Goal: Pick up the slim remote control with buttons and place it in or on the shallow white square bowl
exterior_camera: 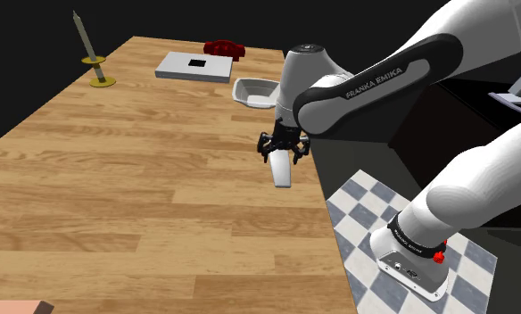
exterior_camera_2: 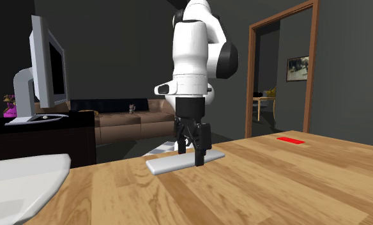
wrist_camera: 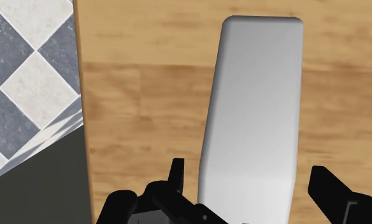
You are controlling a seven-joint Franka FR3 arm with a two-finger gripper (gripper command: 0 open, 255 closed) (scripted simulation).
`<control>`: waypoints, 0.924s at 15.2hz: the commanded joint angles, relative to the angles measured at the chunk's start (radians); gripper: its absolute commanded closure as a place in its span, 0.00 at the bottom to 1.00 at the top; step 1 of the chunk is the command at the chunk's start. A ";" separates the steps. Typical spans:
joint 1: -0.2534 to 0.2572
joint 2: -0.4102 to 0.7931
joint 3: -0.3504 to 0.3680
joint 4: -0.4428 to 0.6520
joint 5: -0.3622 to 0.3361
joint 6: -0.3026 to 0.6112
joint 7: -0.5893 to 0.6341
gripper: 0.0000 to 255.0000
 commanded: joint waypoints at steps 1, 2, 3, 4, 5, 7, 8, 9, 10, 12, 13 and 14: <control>0.000 0.002 0.001 -0.001 -0.001 0.003 0.001 0.00; 0.000 0.002 0.001 -0.001 -0.001 0.003 0.001 0.00; 0.000 0.002 0.001 -0.001 -0.001 0.003 0.001 0.00; 0.000 0.002 0.001 -0.001 -0.001 0.003 0.001 0.00; 0.000 0.002 0.001 -0.001 -0.001 0.003 0.001 0.00; 0.000 0.002 0.001 -0.001 -0.001 0.003 0.001 1.00; 0.000 0.002 0.001 -0.001 -0.001 0.003 0.001 1.00; 0.000 0.002 0.001 -0.001 -0.001 0.003 0.001 1.00; 0.000 0.002 0.001 -0.001 -0.001 0.003 0.001 1.00; 0.000 0.002 0.001 -0.001 -0.001 0.003 0.001 1.00; 0.000 0.002 0.001 -0.001 -0.001 0.003 0.001 1.00; 0.000 0.002 0.001 -0.001 -0.001 0.003 0.001 1.00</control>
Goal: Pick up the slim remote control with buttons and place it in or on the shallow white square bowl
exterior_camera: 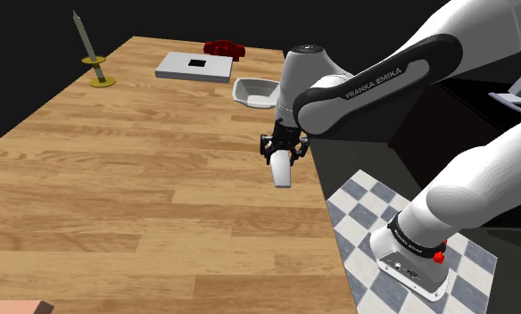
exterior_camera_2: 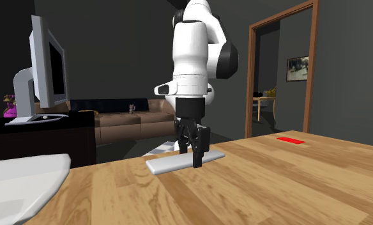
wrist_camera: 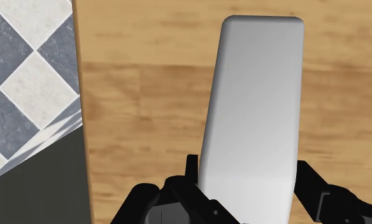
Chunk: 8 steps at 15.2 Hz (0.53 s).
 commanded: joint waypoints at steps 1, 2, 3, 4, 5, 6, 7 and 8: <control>0.000 0.000 0.000 0.000 0.000 0.000 0.000 1.00; 0.002 -0.012 -0.003 0.005 0.004 -0.016 -0.004 1.00; 0.003 -0.023 -0.006 0.011 0.007 -0.033 -0.007 1.00; 0.005 -0.034 -0.009 0.016 0.011 -0.049 -0.009 1.00; 0.006 -0.045 -0.012 0.022 0.013 -0.066 -0.012 1.00; 0.007 -0.056 -0.014 0.028 0.016 -0.082 -0.015 1.00; 0.009 -0.066 -0.017 0.035 0.018 -0.098 -0.017 1.00; 0.010 -0.076 -0.020 0.041 0.020 -0.114 -0.019 1.00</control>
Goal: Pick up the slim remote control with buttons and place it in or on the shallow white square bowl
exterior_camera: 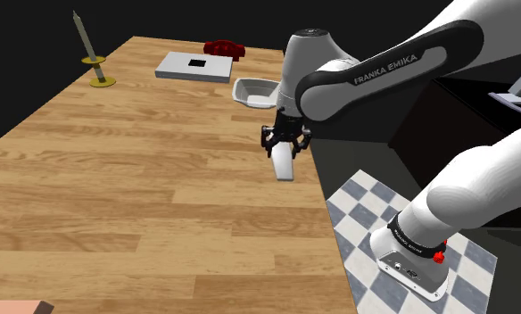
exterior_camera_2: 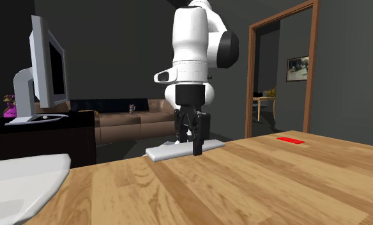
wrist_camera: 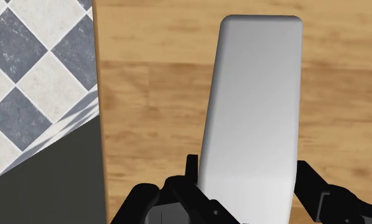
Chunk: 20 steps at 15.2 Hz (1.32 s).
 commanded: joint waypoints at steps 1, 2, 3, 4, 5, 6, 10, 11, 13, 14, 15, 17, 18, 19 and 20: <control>0.002 -0.021 -0.006 0.014 0.004 -0.034 -0.004 1.00; 0.003 -0.030 -0.009 0.021 0.006 -0.050 -0.006 1.00; 0.004 -0.039 -0.012 0.028 0.007 -0.066 -0.008 1.00; 0.005 -0.047 -0.015 0.035 0.008 -0.082 -0.009 1.00; 0.005 -0.056 -0.017 0.043 0.009 -0.097 -0.011 1.00; 0.006 -0.064 -0.020 0.051 0.010 -0.113 -0.012 1.00; 0.007 -0.092 -0.031 0.084 0.011 -0.174 -0.016 1.00; 0.007 -0.098 -0.033 0.093 0.011 -0.189 -0.017 1.00; 0.008 -0.110 -0.038 0.111 0.011 -0.219 -0.018 1.00; 0.008 -0.115 -0.041 0.121 0.010 -0.234 -0.019 1.00; 0.008 -0.121 -0.043 0.130 0.010 -0.248 -0.020 1.00; 0.007 -0.130 -0.048 0.150 0.009 -0.277 -0.020 1.00; 0.008 -0.131 -0.049 0.153 0.009 -0.281 -0.021 1.00; -0.007 -0.102 -0.056 0.176 -0.005 -0.276 -0.032 1.00; -0.020 -0.072 -0.063 0.199 -0.019 -0.272 -0.043 1.00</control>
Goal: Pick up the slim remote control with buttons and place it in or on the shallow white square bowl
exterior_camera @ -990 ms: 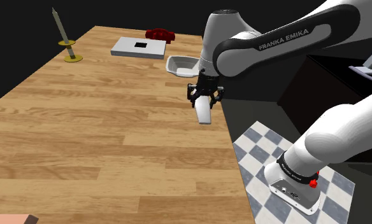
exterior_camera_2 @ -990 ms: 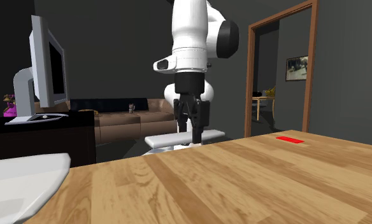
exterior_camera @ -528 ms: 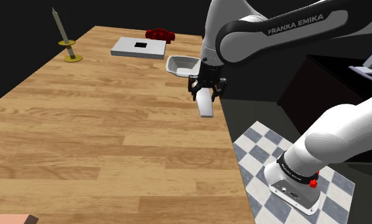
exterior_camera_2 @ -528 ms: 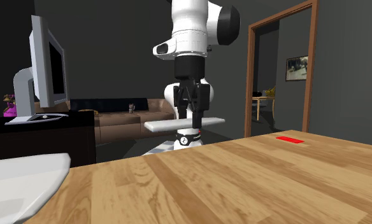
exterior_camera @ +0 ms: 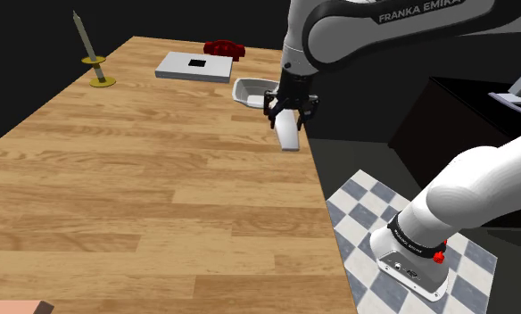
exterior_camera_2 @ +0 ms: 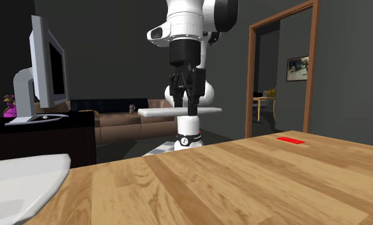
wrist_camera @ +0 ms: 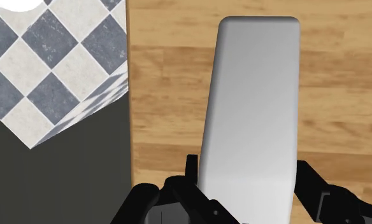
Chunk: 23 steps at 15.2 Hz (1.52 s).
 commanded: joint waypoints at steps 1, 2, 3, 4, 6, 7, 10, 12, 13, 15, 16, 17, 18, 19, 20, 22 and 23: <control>-0.024 0.053 -0.013 0.042 -0.025 0.007 -0.019 1.00; -0.036 0.083 -0.019 0.068 -0.039 0.010 -0.028 1.00; -0.048 0.114 -0.026 0.096 -0.052 0.012 -0.037 1.00; -0.059 0.145 -0.032 0.124 -0.066 0.013 -0.046 1.00; -0.079 0.207 -0.045 0.183 -0.092 0.012 -0.062 1.00; -0.088 0.239 -0.050 0.215 -0.105 0.010 -0.069 1.00; -0.112 0.335 -0.067 0.317 -0.141 0.000 -0.090 1.00; -0.124 0.400 -0.078 0.390 -0.164 -0.012 -0.103 1.00; -0.129 0.433 -0.084 0.429 -0.175 -0.020 -0.109 1.00; -0.138 0.501 -0.094 0.512 -0.196 -0.038 -0.121 1.00; -0.142 0.535 -0.099 0.555 -0.206 -0.048 -0.128 1.00; -0.145 0.570 -0.104 0.601 -0.215 -0.060 -0.134 1.00; -0.147 0.605 -0.109 0.648 -0.225 -0.073 -0.140 1.00; -0.149 0.642 -0.114 0.697 -0.233 -0.087 -0.147 1.00; -0.150 0.679 -0.119 0.748 -0.242 -0.102 -0.153 1.00; -0.151 0.756 -0.129 0.859 -0.258 -0.138 -0.167 1.00; -0.150 0.797 -0.134 0.920 -0.266 -0.158 -0.174 1.00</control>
